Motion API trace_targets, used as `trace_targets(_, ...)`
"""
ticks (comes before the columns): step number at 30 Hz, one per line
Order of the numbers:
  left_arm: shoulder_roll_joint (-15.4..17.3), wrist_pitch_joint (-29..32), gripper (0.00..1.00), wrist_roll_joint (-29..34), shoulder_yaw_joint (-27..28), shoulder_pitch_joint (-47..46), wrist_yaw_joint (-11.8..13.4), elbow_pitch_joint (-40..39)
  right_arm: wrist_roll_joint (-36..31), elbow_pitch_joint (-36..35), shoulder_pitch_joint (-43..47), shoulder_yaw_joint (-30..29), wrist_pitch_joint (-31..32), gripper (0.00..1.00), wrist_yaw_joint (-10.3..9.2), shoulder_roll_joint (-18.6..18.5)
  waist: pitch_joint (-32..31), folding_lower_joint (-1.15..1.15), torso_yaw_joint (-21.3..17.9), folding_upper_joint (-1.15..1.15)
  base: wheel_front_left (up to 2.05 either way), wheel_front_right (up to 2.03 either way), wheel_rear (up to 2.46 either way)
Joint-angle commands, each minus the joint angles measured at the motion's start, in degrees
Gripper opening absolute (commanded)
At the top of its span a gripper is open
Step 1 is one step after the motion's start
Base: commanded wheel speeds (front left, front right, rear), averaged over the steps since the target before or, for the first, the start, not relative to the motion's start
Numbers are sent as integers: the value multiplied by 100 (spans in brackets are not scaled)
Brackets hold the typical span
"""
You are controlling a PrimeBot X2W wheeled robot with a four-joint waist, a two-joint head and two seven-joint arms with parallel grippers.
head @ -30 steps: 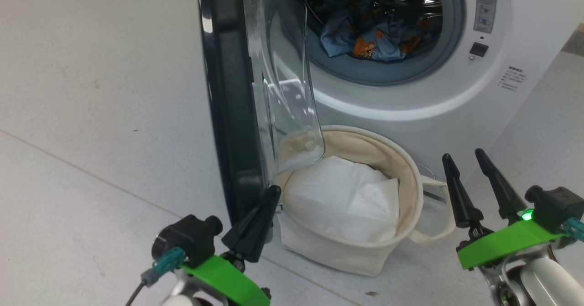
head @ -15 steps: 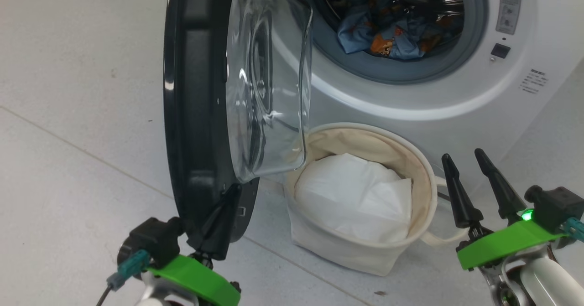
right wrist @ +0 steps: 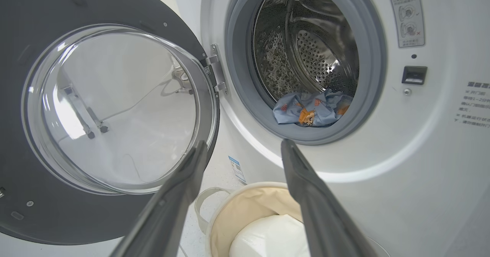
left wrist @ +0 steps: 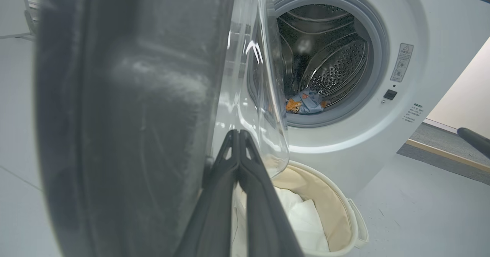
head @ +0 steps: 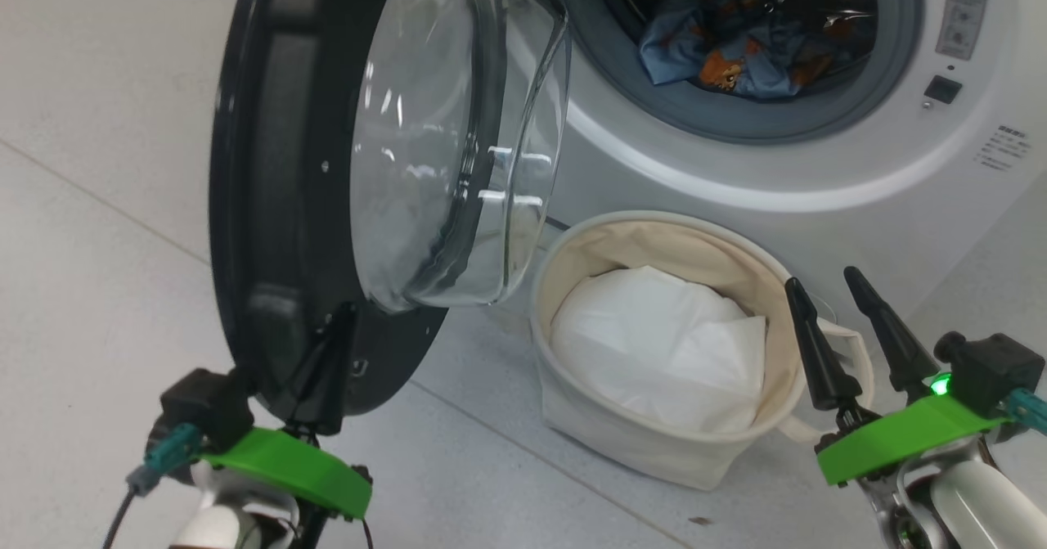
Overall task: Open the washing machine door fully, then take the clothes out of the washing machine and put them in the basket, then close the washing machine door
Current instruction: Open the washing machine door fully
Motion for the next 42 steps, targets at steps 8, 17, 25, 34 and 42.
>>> trace_targets(8, 294, -290, 0, -213, 536, -642, -129, 285, 12, -228, -368, 232, -12, 100, 43, -293, 269, 0, 226, 0, 0, 0, 0)
trace_targets(17, 447, -501, 0, -263, 560, -977, -407, 774, 19, -278, -536, 391, 88, 100, 43, -388, 453, 0, 422, 0, 0, 0, 0)
trace_targets(25, 435, -542, 0, -423, 666, -1270, -433, 1151, 61, -272, -746, 632, 185, 100, 43, -437, 629, 0, 516, 0, 0, 0, 0)
trace_targets(34, 396, -625, 0, -670, 912, -1496, -351, 1506, 156, -208, -1083, 961, 225, 100, 43, -518, 812, 0, 543, 0, 0, 0, 0)
trace_targets(42, 377, -498, 0, -952, 1103, -1784, -300, 1839, 272, -92, -1328, 1193, 185, 100, 43, -575, 921, 0, 554, 0, 0, 0, 0)
